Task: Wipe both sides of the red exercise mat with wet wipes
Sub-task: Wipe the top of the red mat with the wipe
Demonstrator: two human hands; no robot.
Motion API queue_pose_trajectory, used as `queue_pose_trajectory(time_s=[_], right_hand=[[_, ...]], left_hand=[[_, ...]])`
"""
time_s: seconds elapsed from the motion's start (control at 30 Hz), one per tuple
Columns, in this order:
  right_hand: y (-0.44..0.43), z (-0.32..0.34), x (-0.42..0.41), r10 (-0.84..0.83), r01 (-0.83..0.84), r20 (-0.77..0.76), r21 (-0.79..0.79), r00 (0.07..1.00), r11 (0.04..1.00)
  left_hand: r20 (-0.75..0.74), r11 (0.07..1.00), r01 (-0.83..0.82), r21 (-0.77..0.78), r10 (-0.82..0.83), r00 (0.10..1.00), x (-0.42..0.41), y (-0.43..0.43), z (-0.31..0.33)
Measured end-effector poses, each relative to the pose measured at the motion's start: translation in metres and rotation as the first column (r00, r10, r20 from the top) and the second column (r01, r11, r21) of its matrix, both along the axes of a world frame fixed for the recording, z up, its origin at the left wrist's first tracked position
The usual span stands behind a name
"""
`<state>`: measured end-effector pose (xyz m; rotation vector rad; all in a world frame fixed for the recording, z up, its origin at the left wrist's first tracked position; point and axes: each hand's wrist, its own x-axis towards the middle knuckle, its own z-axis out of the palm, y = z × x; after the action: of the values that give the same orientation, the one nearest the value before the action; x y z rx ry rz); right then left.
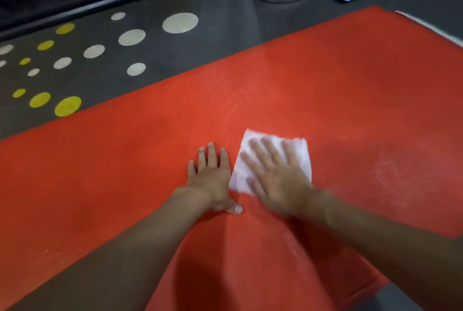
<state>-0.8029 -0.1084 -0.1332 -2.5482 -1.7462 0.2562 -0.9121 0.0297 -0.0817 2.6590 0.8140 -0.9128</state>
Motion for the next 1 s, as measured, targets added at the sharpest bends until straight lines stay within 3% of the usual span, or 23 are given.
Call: queue_pose_trajectory(time_s=[0.1,0.2,0.27,0.37,0.43,0.47,0.6,0.63,0.7,0.77,0.8,0.93,1.0], right_hand=[[-0.022,-0.003,0.006,0.233,-0.232,0.025,-0.030,0.972,0.972],[-0.022,0.001,0.044,-0.042,0.043,0.043,-0.034,0.998,0.999],[-0.019,0.002,0.030,-0.168,0.171,0.047,-0.065,0.985,0.983],[-0.033,0.001,-0.013,0.029,-0.030,-0.005,-0.052,1.000,0.998],[-0.049,0.001,-0.003,0.196,-0.197,-0.020,-0.057,0.980,0.979],[-0.052,0.003,0.012,0.191,-0.191,-0.007,-0.058,0.982,0.980],[-0.046,0.007,0.020,-0.155,0.155,0.011,-0.101,0.988,0.983],[-0.046,0.006,0.004,-0.144,0.143,0.000,-0.095,0.990,0.985],[-0.057,0.003,-0.028,0.041,-0.041,-0.006,-0.067,0.999,0.997],[-0.075,0.000,-0.023,0.211,-0.211,-0.011,-0.065,0.978,0.975],[-0.079,0.001,-0.009,0.213,-0.213,-0.004,-0.060,0.977,0.975],[-0.082,0.003,0.000,-0.152,0.151,0.000,-0.086,0.988,0.985],[-0.085,0.002,-0.032,-0.067,0.066,-0.017,-0.061,0.998,0.996]], left_hand=[[0.030,1.000,0.004,0.028,-0.005,1.000,-0.004,-0.002,0.000],[0.108,0.989,0.044,0.138,-0.060,0.992,-0.006,-0.015,0.004],[0.159,0.992,0.001,0.124,-0.021,0.987,-0.007,-0.020,0.006],[0.126,1.000,-0.025,0.008,0.024,0.992,-0.007,-0.023,0.005],[0.058,0.998,-0.015,-0.056,0.018,0.998,-0.010,-0.026,0.005],[0.037,0.998,-0.012,-0.063,0.015,0.999,-0.012,-0.027,0.004],[0.056,0.999,-0.026,-0.020,0.027,0.998,-0.014,-0.036,0.005],[0.067,1.000,-0.027,0.001,0.027,0.997,-0.014,-0.038,0.005],[0.090,0.999,-0.032,0.025,0.030,0.996,-0.014,-0.039,0.005],[0.106,0.999,-0.029,0.020,0.027,0.994,-0.019,-0.039,0.003],[0.114,0.999,-0.024,0.029,0.020,0.993,-0.021,-0.040,0.002],[0.205,0.991,-0.002,0.132,-0.025,0.979,-0.029,-0.058,0.004],[0.203,0.997,-0.029,0.074,0.013,0.979,-0.030,-0.063,0.004]])
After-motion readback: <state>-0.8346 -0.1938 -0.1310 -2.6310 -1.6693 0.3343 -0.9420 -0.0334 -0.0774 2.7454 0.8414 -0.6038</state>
